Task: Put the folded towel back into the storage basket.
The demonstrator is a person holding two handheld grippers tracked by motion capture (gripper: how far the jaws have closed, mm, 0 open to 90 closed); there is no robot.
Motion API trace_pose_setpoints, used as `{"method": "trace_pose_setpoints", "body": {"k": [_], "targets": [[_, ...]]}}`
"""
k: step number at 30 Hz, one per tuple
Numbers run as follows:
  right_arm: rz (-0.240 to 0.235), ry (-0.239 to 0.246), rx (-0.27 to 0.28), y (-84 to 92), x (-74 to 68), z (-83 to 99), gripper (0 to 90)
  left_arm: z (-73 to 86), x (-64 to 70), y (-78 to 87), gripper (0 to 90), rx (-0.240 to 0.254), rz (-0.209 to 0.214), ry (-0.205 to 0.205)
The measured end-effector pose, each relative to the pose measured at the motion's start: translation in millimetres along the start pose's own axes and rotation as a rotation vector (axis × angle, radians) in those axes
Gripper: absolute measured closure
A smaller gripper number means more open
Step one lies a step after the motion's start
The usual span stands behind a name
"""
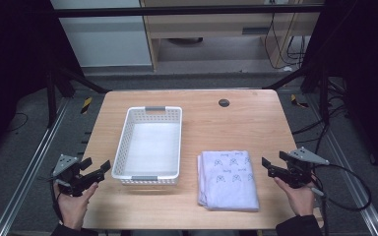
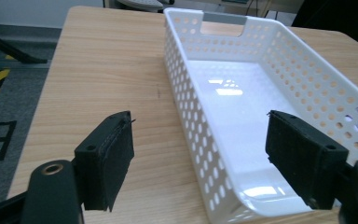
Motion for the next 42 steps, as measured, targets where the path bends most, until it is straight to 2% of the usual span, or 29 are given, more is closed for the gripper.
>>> {"method": "trace_pose_setpoints", "body": {"k": [5, 12, 14, 15, 16, 17, 19, 21, 23, 24, 31, 42], "targets": [[-0.019, 0.011, -0.009, -1.1, -1.3, -6.2, 28.2, -7.6, 10.9, 0.9, 23.2, 0.009, 0.017, -0.018], [-0.018, 0.026, 0.011, 2.4, -1.9, -14.8, 29.0, -17.4, 24.9, -5.4, 23.8, 0.004, 0.044, -0.027], [-0.019, 0.026, 0.02, 5.3, -2.1, -19.2, 29.6, -22.4, 34.5, -7.1, 24.1, 0.011, 0.06, -0.039], [-0.022, 0.026, 0.022, 6.6, -2.0, -20.7, 29.8, -22.4, 34.5, -7.1, 24.3, 0.011, 0.06, -0.039], [-0.023, 0.025, 0.027, 7.8, -2.0, -22.2, 30.1, -25.6, 41.9, -8.3, 24.3, 0.015, 0.061, -0.054], [-0.023, 0.025, 0.027, 7.8, -2.0, -22.2, 30.1, -25.6, 41.9, -8.3, 24.5, 0.015, 0.061, -0.054], [-0.027, 0.03, 0.035, 10.9, -2.1, -26.4, 31.1, -30.6, 52.9, -9.6, 24.9, 0.019, 0.078, -0.073], [-0.031, 0.034, 0.035, 12.1, -2.5, -27.8, 31.8, -32.3, 56.6, -9.7, 25.3, 0.02, 0.08, -0.079], [-0.031, 0.044, 0.038, 15.1, -4.4, -31.6, 33.1, -37.0, 67.1, -9.6, 26.9, 0.026, 0.09, -0.098], [-0.031, 0.044, 0.038, 15.1, -4.4, -31.6, 33.1, -37.0, 67.1, -9.6, 27.4, 0.026, 0.09, -0.098], [-0.046, 0.045, 0.037, 18.7, -6.5, -38.6, 38.4, -44.0, 93.0, -8.9, 31.7, 0.032, 0.117, -0.142], [-0.063, 0.055, 0.028, 19.0, -13.1, -46.8, 41.8, -45.2, 118.5, -15.8, 35.1, 0.013, 0.151, -0.178]]}}
Point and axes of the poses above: each handheld gripper's, and its own axes: y roughly backward along the jaws, z roughly out of its underside, x roughly to its right, the point moved 1 cm from there along -y, roughly forward along the jaws, and after that the axes turned 12 degrees about -x, right-handed, at the moved point
